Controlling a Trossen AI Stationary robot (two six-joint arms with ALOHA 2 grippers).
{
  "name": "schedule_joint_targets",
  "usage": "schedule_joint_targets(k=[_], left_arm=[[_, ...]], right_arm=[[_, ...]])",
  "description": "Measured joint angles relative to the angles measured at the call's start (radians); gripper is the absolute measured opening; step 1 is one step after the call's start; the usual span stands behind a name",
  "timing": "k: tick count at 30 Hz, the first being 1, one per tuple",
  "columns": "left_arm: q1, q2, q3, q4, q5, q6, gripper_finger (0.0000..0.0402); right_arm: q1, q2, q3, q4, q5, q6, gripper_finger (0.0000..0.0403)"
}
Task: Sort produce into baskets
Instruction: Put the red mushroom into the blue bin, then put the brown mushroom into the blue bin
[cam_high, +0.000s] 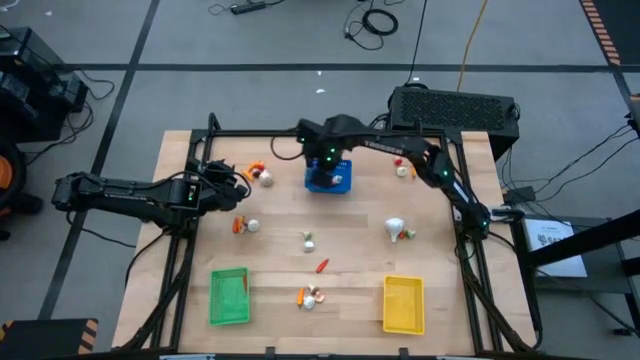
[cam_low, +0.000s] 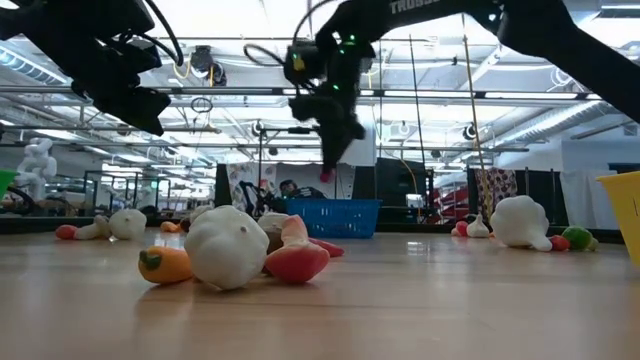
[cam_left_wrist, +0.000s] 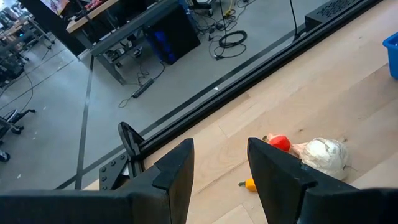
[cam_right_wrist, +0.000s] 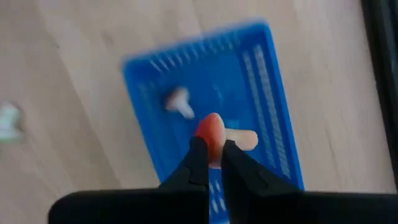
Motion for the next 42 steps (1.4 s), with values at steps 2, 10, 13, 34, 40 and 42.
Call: schedule_joint_targets(k=[2,10,13,34,40,42], left_arm=[[0.0,0.0,0.0,0.0,0.0,0.0,0.016],[0.0,0.0,0.0,0.0,0.0,0.0,0.016],[0.0,0.0,0.0,0.0,0.001,0.0,0.016],[0.0,0.0,0.0,0.0,0.005,0.0,0.016],[0.0,0.0,0.0,0.001,0.005,0.0,0.016],[0.0,0.0,0.0,0.001,0.005,0.0,0.016]], right_arm=[[-0.012,0.004,0.0,-0.03,0.0,0.0,0.0011],[-0.016,0.004,0.0,0.002,0.0,-0.013,0.0012],[-0.016,0.004,0.0,0.015,0.001,-0.031,0.0025],[-0.018,0.005,0.0,0.153,0.008,-0.115,0.0146],[-0.003,0.007,0.0,0.501,0.007,-0.097,0.0141],[0.013,0.014,0.001,0.64,0.004,-0.048,0.0141]])
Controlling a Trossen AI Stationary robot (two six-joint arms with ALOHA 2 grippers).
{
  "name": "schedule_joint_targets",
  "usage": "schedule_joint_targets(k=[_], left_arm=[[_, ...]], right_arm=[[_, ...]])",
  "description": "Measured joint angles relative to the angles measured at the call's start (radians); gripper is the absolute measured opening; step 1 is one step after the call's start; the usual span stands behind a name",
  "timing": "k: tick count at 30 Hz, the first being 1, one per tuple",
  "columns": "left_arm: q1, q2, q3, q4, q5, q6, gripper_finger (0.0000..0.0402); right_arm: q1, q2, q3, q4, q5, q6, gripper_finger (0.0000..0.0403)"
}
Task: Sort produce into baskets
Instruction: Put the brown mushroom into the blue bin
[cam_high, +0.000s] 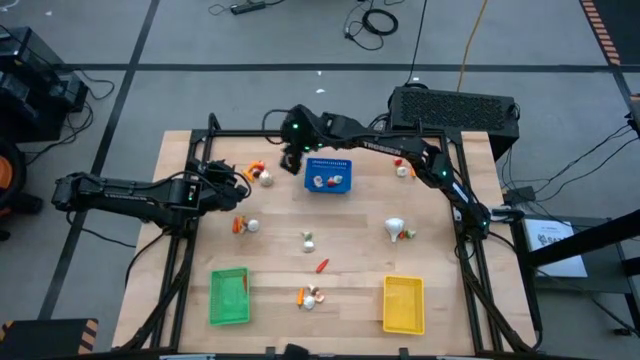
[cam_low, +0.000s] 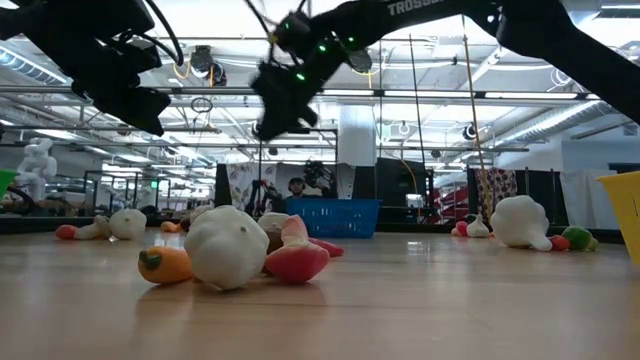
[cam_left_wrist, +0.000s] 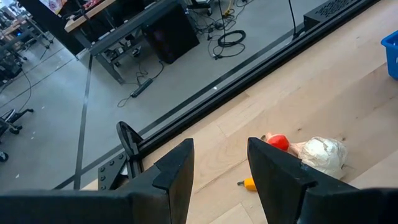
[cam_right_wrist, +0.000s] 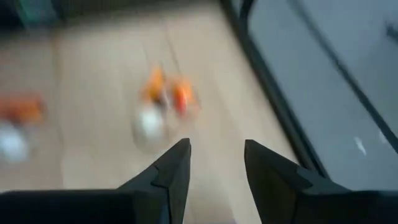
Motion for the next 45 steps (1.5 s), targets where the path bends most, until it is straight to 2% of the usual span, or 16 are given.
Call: schedule_joint_targets(k=[4,8,13,16,24,29,35,40,45], left_arm=[[0.0,0.0,0.0,0.005,-0.004,0.0,0.016],[0.001,0.0,0.0,0.007,-0.033,-0.011,0.016],[0.007,-0.001,-0.001,0.007,-0.065,-0.027,0.016],[0.019,-0.001,-0.001,0.011,-0.071,-0.026,0.016],[0.063,-0.001,-0.001,0.015,-0.078,-0.026,0.016],[0.131,0.001,-0.012,0.085,0.026,-0.032,0.016],[0.263,0.021,-0.089,0.301,0.276,0.112,0.016],[0.368,0.056,-0.141,0.42,0.376,0.133,0.016],[0.452,0.128,-0.173,0.559,0.463,0.089,0.016]], right_arm=[[0.036,0.041,0.0,0.205,-0.006,0.068,0.0141],[0.064,0.093,0.0,0.325,-0.004,0.094,0.0141],[0.06,0.126,-0.001,0.384,-0.007,0.168,0.0141],[0.047,0.154,0.001,0.41,-0.058,0.202,0.0141],[0.051,0.193,-0.001,0.378,-0.05,0.228,0.0141],[0.024,0.166,-0.001,0.293,-0.051,0.241,0.0141],[-0.015,0.087,-0.001,0.153,-0.054,0.229,0.0141],[-0.029,0.037,-0.001,0.041,-0.057,0.216,0.0141],[-0.03,0.003,0.0,-0.027,-0.057,0.195,0.0141]])
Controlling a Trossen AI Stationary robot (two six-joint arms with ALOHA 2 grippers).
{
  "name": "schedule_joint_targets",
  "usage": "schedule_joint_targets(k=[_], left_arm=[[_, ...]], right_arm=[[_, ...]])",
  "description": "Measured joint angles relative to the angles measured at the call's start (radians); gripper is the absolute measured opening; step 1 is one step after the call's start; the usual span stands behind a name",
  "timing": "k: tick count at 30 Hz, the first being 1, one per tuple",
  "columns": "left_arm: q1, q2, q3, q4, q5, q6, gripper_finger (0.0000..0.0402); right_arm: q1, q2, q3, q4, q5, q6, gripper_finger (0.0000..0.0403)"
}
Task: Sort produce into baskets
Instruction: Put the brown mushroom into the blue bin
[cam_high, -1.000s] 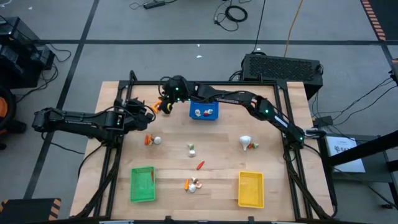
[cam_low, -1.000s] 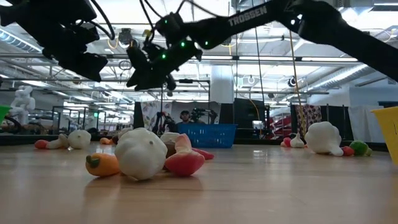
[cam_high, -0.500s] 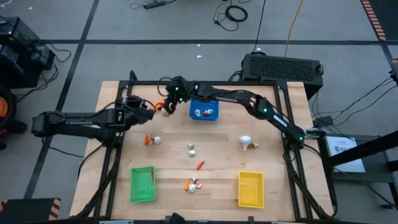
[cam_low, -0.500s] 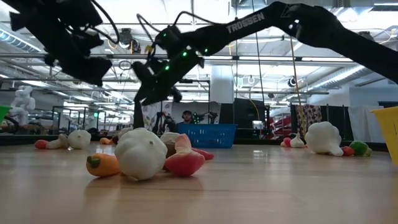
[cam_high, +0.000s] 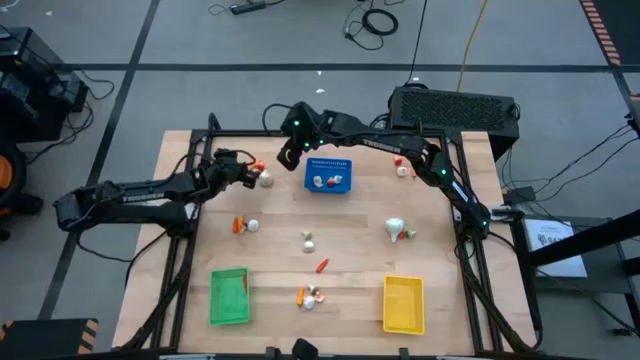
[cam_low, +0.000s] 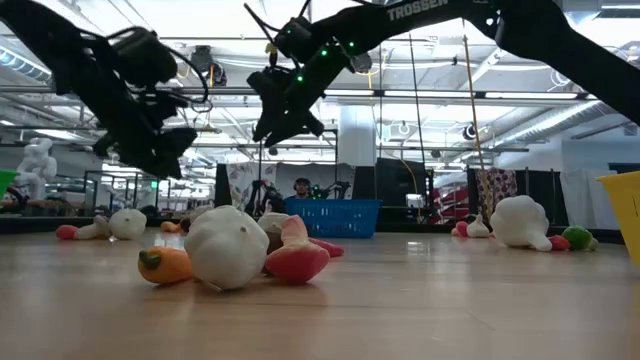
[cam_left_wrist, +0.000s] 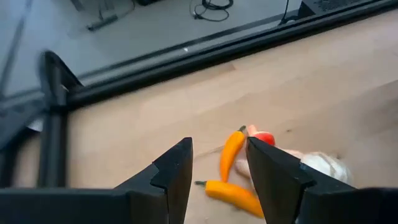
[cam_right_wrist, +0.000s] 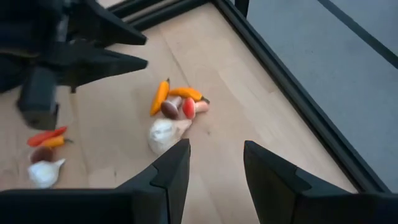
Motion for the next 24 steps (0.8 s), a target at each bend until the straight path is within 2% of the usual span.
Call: schedule_joint_targets(k=[5,10,14,19,24], left_arm=[[0.058,0.105,-0.006,0.063,0.069,-0.01,0.016],[0.082,0.239,-0.006,0.214,0.17,-0.002,0.016],[0.105,0.324,-0.006,0.27,0.188,0.017,0.016],[0.126,0.386,0.007,0.295,0.283,0.017,0.016],[0.126,0.401,0.008,0.315,0.298,0.017,0.016]], right_arm=[[0.0,-0.002,0.0,-0.025,0.0,-0.001,0.0141],[0.0,-0.002,0.0,-0.044,0.0,-0.006,0.0141],[0.0,-0.002,0.0,-0.04,0.0,-0.007,0.0141],[0.0,-0.002,0.0,-0.051,0.0,-0.028,0.0141],[-0.006,-0.002,0.0,-0.051,0.0,-0.028,0.0141]])
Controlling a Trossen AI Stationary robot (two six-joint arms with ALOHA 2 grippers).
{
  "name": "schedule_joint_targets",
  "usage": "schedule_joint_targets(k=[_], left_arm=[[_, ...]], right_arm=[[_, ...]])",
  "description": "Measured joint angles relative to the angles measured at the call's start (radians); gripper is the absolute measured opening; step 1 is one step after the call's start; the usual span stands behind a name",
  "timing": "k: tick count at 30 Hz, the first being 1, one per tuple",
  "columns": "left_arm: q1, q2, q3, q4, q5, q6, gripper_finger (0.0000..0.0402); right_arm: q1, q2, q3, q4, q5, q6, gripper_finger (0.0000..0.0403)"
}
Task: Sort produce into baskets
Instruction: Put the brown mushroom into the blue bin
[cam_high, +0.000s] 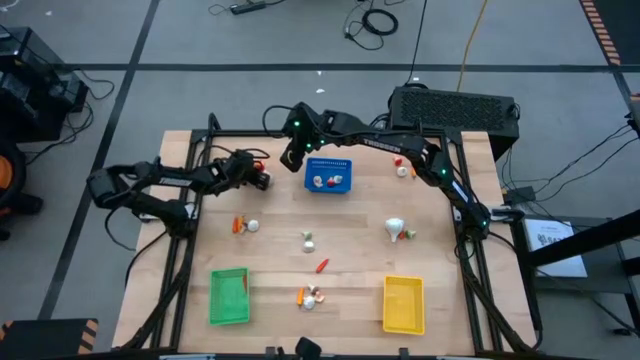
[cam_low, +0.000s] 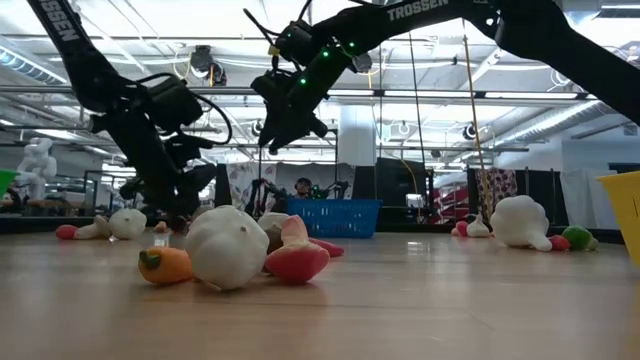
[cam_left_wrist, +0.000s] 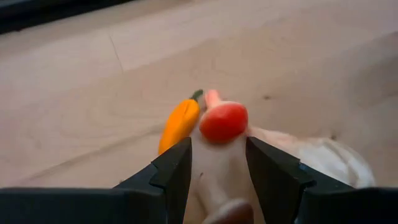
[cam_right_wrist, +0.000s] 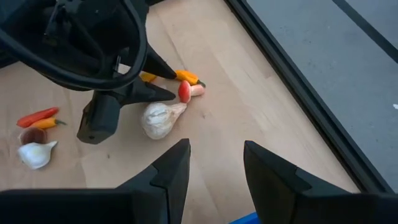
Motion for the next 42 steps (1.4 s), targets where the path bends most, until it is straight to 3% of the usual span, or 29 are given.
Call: schedule_joint_targets(k=[12,36,42], left_arm=[[0.0,-0.026,0.0,-0.004,0.046,0.03,0.016],[-0.001,-0.09,0.002,-0.162,0.051,0.001,0.016],[-0.002,-0.105,0.012,-0.213,0.093,0.0,0.016]], right_arm=[[-0.002,0.0,0.0,-0.011,0.0,0.003,0.0141],[-0.001,0.0,0.0,-0.034,0.0,0.013,0.0141],[0.001,0.0,0.0,-0.034,0.0,0.014,0.0141]])
